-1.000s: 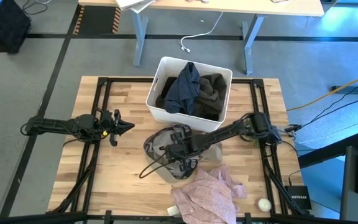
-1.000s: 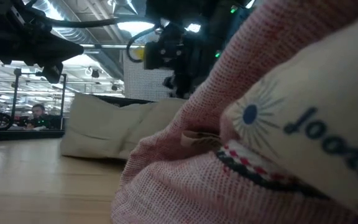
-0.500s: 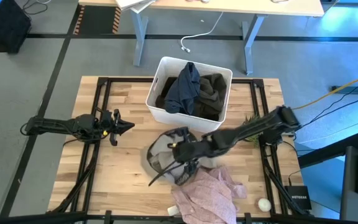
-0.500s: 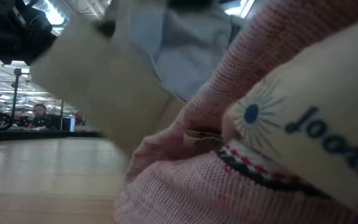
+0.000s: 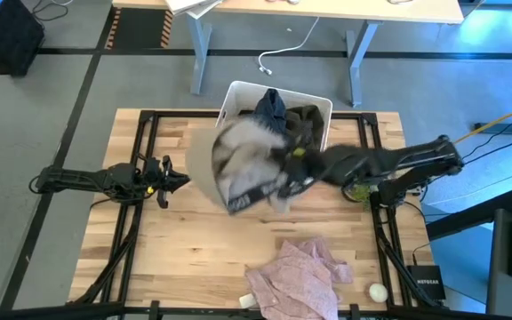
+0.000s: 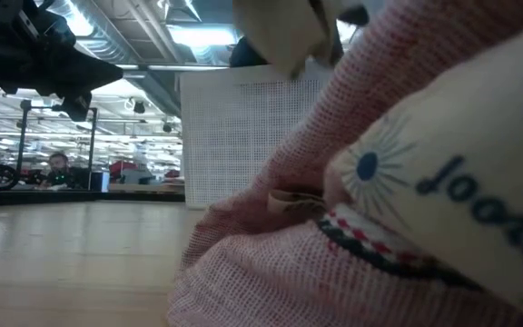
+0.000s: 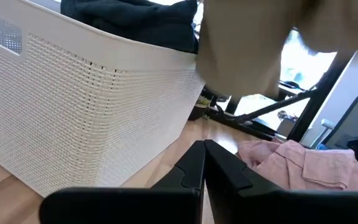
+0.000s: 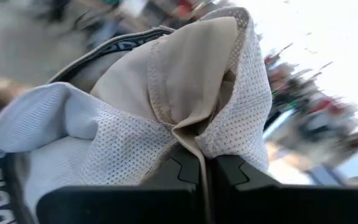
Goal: Sort clothes
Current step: Put the gray short into the white bin
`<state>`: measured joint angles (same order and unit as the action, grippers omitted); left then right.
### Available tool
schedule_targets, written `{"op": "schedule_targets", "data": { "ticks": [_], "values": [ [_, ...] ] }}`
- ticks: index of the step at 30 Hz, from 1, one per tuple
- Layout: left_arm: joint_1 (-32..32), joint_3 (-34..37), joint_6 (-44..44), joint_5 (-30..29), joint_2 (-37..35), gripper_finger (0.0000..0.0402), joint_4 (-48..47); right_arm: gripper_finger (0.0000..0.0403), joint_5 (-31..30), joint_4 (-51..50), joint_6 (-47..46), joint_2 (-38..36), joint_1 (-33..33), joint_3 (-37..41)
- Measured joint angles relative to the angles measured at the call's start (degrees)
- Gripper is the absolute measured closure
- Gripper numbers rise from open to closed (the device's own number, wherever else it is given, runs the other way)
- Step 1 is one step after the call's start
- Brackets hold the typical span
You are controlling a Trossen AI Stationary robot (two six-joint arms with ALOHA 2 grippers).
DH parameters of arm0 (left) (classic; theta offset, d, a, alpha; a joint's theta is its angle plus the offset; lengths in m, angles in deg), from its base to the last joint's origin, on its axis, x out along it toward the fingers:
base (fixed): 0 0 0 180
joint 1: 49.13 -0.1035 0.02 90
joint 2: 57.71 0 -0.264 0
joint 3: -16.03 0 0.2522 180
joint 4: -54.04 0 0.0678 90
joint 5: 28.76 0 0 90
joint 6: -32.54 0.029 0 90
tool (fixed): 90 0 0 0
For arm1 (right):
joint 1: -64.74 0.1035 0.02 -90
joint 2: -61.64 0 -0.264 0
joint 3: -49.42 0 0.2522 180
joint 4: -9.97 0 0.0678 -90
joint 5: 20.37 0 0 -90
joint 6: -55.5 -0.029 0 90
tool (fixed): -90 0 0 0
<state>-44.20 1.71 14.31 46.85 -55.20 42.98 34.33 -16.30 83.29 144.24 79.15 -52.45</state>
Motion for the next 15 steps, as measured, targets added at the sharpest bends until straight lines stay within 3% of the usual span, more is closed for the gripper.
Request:
{"op": "schedule_targets", "data": {
  "ticks": [4, 8, 15],
  "values": [
    [0.00, 0.00, -0.01, -0.16, 0.00, 0.0398, 0.00, 0.0389, -1.97, 6.33, 10.12, -3.95, -4.98, -0.16],
    [0.00, 0.02, 0.18, -0.20, 0.00, 0.0398, 0.02, 0.0389, -2.20, 7.09, 14.33, -5.61, -12.53, -0.16],
    [0.00, 0.00, 0.44, -0.25, 0.00, 0.0398, 0.03, 0.0389, 6.18, -7.98, 4.66, -3.38, -24.92, 2.39]
  ]
}}
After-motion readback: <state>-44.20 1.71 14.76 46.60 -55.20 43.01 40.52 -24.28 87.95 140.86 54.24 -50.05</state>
